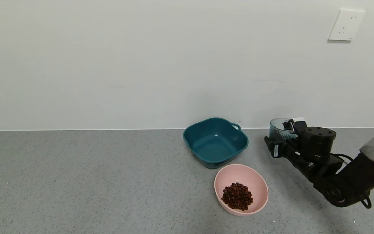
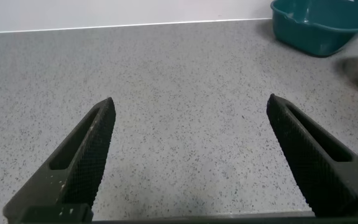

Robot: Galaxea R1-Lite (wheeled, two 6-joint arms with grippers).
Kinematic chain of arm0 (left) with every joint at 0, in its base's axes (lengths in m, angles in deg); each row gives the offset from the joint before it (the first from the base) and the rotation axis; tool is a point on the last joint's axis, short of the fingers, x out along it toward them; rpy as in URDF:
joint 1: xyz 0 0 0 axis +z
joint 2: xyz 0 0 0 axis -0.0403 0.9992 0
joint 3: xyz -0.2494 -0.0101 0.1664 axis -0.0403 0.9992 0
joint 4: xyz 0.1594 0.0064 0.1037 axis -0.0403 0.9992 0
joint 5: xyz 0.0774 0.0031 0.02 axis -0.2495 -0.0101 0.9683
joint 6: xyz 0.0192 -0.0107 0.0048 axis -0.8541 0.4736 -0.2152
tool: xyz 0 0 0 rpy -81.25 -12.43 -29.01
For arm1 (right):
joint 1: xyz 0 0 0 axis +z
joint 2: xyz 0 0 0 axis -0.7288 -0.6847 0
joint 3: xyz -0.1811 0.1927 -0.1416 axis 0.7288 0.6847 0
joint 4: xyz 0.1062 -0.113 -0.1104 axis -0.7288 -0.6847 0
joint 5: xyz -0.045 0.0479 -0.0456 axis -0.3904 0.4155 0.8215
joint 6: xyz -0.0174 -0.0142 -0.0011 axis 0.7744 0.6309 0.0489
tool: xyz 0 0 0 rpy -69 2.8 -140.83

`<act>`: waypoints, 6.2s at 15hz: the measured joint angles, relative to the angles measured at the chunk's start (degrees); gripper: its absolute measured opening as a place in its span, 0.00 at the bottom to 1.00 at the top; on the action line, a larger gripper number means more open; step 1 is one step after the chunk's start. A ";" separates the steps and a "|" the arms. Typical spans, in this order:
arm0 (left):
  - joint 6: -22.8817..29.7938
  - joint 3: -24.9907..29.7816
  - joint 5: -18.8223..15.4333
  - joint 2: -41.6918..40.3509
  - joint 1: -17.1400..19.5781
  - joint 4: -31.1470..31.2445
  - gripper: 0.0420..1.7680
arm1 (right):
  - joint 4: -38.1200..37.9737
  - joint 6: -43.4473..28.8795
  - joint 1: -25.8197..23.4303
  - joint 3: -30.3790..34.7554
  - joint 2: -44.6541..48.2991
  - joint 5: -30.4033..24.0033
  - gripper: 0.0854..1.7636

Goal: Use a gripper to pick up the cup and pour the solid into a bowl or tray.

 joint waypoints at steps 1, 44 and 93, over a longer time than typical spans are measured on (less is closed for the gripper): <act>0.00 -0.02 0.00 0.00 0.00 0.00 0.99 | -0.22 0.05 -0.20 -2.17 -1.72 0.39 0.77; 0.00 -0.02 0.00 0.00 0.00 0.00 0.99 | -10.01 1.01 -0.88 -7.24 -4.52 -0.39 0.95; 0.00 -0.02 0.00 0.00 0.00 0.01 0.99 | -83.57 1.43 -12.71 25.59 120.96 -11.19 0.96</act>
